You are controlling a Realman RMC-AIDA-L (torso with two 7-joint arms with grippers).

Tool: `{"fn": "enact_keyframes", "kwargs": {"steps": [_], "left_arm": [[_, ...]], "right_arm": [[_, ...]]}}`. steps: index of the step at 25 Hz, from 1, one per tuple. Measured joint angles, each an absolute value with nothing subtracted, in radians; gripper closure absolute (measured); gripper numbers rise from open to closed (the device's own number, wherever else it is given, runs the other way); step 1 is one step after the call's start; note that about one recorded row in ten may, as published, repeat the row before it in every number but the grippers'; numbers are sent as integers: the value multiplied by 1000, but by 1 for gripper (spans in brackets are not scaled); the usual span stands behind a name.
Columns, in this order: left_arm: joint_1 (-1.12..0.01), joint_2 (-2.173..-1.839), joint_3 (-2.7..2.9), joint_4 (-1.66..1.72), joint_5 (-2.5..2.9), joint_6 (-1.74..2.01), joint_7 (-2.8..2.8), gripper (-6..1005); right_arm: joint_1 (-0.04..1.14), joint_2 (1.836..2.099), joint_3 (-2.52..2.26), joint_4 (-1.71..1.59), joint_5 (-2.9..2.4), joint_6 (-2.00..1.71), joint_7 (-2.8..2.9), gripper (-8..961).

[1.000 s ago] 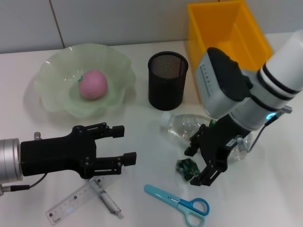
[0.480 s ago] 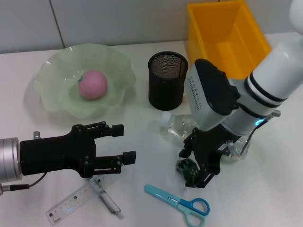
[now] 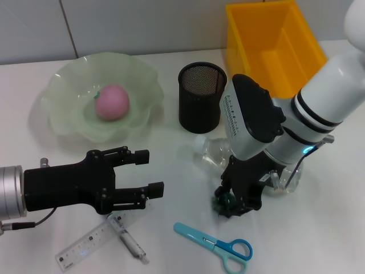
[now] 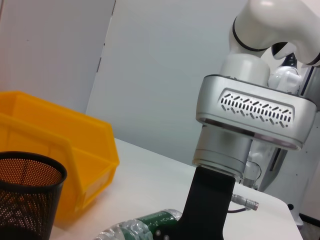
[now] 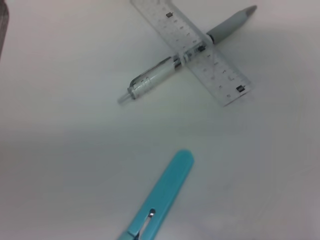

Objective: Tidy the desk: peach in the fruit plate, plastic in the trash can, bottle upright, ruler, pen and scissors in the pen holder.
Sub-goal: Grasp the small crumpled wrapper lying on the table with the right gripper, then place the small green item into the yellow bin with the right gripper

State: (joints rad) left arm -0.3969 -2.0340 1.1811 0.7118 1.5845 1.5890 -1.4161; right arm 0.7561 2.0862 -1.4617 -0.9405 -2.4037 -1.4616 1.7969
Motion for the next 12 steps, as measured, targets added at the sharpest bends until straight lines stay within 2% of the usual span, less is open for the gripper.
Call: {"fn": "enact_keyframes", "kwargs": {"steps": [12], "left_arm": [[-396, -2032, 1179, 718, 1585, 1594, -1424, 186]], "right_arm": [[754, 2083, -1429, -963, -2374, -1493, 1802, 847]]}}
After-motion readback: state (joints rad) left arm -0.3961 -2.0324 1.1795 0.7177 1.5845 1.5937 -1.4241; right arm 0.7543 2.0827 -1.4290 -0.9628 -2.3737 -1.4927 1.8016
